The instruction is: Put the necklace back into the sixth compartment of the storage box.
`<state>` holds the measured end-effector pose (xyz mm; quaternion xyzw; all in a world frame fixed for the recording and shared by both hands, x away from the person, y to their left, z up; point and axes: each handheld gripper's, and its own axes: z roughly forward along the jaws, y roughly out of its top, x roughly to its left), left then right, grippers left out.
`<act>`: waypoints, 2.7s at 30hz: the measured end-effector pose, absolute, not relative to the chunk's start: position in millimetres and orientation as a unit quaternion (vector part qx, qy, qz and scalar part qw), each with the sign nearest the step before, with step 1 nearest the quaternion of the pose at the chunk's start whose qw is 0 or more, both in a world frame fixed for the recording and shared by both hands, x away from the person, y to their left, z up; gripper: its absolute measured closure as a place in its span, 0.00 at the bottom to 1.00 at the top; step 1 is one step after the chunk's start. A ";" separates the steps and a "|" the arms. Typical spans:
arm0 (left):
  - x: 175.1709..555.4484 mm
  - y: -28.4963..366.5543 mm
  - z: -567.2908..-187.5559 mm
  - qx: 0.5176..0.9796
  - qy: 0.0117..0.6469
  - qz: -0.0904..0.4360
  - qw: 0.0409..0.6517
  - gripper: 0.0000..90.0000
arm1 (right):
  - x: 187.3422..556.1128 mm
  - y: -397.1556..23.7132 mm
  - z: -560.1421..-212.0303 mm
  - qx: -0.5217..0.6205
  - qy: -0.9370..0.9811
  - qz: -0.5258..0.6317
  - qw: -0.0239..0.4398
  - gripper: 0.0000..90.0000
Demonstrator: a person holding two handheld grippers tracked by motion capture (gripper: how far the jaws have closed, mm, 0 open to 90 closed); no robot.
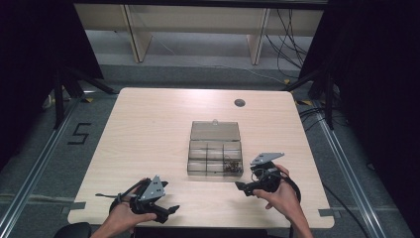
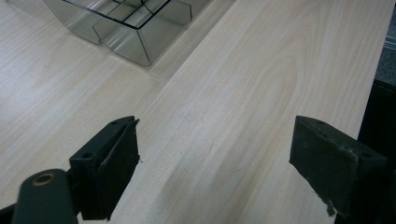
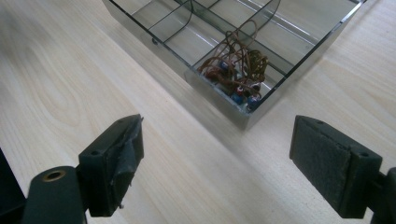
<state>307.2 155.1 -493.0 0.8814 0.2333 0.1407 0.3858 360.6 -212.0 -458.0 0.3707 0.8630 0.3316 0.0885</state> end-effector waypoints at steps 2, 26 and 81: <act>307.5 155.0 -493.2 0.883 0.232 0.136 0.385 0.17 | 360.5 -212.1 -459.2 0.365 0.865 0.333 0.086 0.21; 307.2 155.0 -492.6 0.880 0.231 0.142 0.389 0.17 | 345.0 -216.6 -468.0 0.380 0.854 0.343 0.093 0.19; 306.1 154.1 -493.1 0.881 0.231 0.140 0.388 0.17 | 320.1 -238.8 -483.2 0.403 0.845 0.341 0.085 0.19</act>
